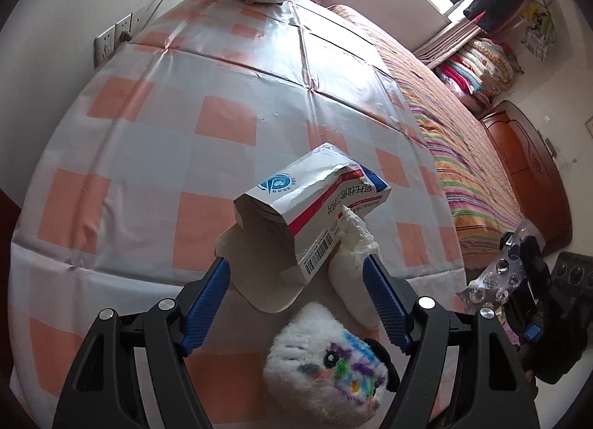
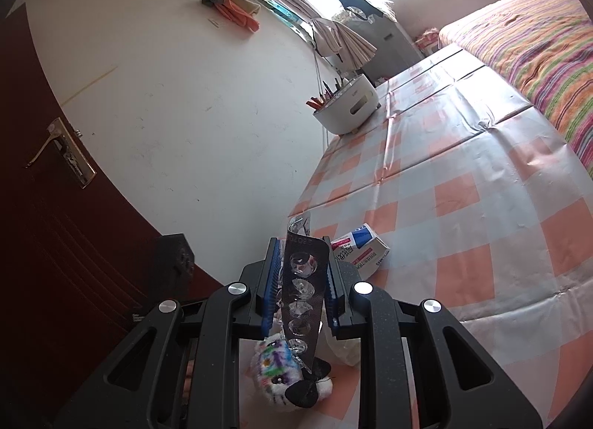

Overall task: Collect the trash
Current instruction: 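Grasp the blister pack with the right gripper while the left grasps the medicine box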

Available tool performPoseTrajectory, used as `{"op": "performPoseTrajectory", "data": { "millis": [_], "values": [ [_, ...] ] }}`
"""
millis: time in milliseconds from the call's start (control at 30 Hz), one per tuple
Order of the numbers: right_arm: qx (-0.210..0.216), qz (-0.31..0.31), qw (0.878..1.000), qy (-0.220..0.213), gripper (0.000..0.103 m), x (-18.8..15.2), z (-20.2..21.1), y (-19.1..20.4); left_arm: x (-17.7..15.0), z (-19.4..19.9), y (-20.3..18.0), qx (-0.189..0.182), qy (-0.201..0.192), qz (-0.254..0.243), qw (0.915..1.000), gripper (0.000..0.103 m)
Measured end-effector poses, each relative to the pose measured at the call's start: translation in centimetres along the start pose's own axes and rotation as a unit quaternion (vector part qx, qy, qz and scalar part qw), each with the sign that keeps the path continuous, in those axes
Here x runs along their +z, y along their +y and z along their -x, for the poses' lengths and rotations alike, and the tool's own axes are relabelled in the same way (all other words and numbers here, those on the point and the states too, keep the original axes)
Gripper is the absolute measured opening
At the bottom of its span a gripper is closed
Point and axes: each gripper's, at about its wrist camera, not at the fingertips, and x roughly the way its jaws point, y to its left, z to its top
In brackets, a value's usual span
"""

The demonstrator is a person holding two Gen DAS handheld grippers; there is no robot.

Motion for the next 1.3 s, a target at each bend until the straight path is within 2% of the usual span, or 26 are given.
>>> {"op": "performPoseTrajectory", "data": {
  "millis": [167, 300, 567, 767, 800, 833, 867, 933, 967, 1033, 1067, 1167, 1300],
  "values": [
    [0.002, -0.005, 1.0, -0.001, 0.02, 0.0, 0.3, -0.4, 0.4, -1.2, 0.7, -0.042, 0.02, 0.043, 0.998, 0.072],
    [0.003, -0.003, 1.0, -0.002, 0.02, 0.1, 0.3, -0.4, 0.8, -1.2, 0.4, -0.073, 0.016, 0.063, 0.9952, 0.072],
    [0.005, 0.002, 1.0, -0.006, 0.02, 0.1, 1.1, -0.4, 2.1, -3.0, -0.2, -0.07, 0.019, 0.08, 0.9942, 0.072],
    [0.003, 0.0, 1.0, -0.011, 0.02, 0.2, 2.1, -1.0, 2.8, -4.5, -0.4, -0.052, 0.013, 0.083, 0.9951, 0.071],
    [0.002, -0.001, 1.0, -0.013, 0.02, 0.3, 2.3, -1.2, 2.9, -4.6, -0.5, -0.046, 0.01, 0.08, 0.9957, 0.068],
    [0.001, -0.001, 1.0, -0.014, 0.02, 0.3, 2.5, -1.3, 3.0, -4.7, -0.7, -0.038, 0.008, 0.076, 0.9964, 0.058],
    [0.0, -0.004, 1.0, -0.017, 0.02, 0.4, 2.7, -1.4, 3.1, -5.0, -0.7, -0.033, 0.008, 0.073, 0.9968, 0.042],
    [-0.002, -0.006, 1.0, -0.02, 0.02, 0.4, 3.0, -1.6, 3.1, -5.7, -0.7, -0.04, 0.016, 0.074, 0.9963, 0.025],
    [-0.003, -0.006, 1.0, -0.022, 0.02, 0.5, 3.3, -1.7, 3.1, -5.9, -0.7, -0.051, 0.019, 0.078, 0.9955, 0.024],
    [-0.005, -0.006, 1.0, -0.026, 0.02, 0.6, 3.7, -1.7, 3.1, -5.8, -0.8, -0.047, 0.013, 0.075, 0.996, 0.023],
    [-0.006, -0.006, 1.0, -0.029, 0.02, 0.7, 3.9, -1.7, 3.1, -5.7, -1.1, -0.043, 0.007, 0.069, 0.9967, 0.019],
    [-0.011, 0.0, 0.999, -0.039, 0.02, 1.0, 4.9, -1.8, 3.1, -4.7, -2.0, -0.039, -0.018, 0.052, 0.9977, 0.009],
    [-0.016, 0.007, 0.998, -0.053, 0.02, 1.4, 6.3, -1.6, 3.0, -2.8, -3.8, -0.025, -0.061, 0.02, 0.9977, 0.006]
  ]
}}
